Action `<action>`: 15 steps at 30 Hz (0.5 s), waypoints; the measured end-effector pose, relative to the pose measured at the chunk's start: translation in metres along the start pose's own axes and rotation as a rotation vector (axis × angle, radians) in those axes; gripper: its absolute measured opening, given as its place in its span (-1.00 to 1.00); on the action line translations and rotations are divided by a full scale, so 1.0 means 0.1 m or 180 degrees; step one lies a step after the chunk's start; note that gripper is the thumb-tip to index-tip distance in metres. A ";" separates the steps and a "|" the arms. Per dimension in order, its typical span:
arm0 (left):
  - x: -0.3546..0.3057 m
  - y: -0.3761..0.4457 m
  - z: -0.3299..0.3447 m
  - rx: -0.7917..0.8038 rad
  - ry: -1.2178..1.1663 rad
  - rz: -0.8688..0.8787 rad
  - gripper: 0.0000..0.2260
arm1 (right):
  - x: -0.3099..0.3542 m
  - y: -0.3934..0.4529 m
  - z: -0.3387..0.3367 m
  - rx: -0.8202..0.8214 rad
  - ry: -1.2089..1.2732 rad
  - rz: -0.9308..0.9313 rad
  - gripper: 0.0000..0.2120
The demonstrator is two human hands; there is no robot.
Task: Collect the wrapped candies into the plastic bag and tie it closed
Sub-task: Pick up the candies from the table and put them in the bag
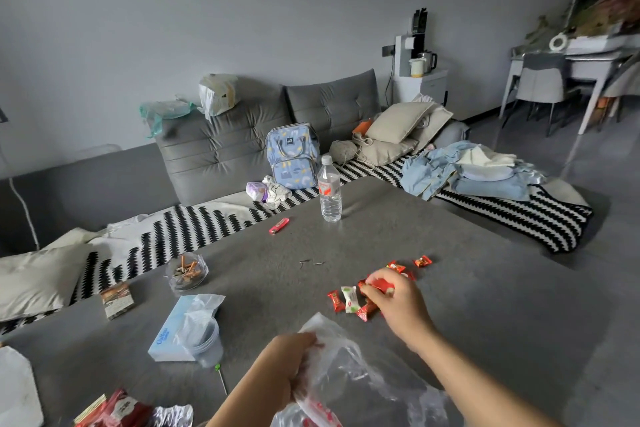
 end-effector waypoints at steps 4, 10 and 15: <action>-0.14 -0.17 0.18 0.0041 -0.0225 0.0190 -0.71 | 0.49 -0.36 0.06 0.1010 0.0368 0.0120 -0.93; -0.28 -0.35 0.47 0.0395 -0.0247 0.0527 -0.75 | 0.03 -0.81 0.39 0.2327 -0.1579 0.0400 -0.84; -0.25 -0.43 0.66 0.0657 0.0131 0.0665 -0.82 | -0.36 -0.94 0.69 0.2480 -0.2187 0.0415 -0.81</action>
Point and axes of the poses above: each hand's wrist, its own y-axis towards the middle knuckle, its own z-axis out of the palm, x = y × z, the point moved 10 cm from there along y, towards the middle knuckle, and after that the axes turned 3 degrees about x, right-handed, at the moved point
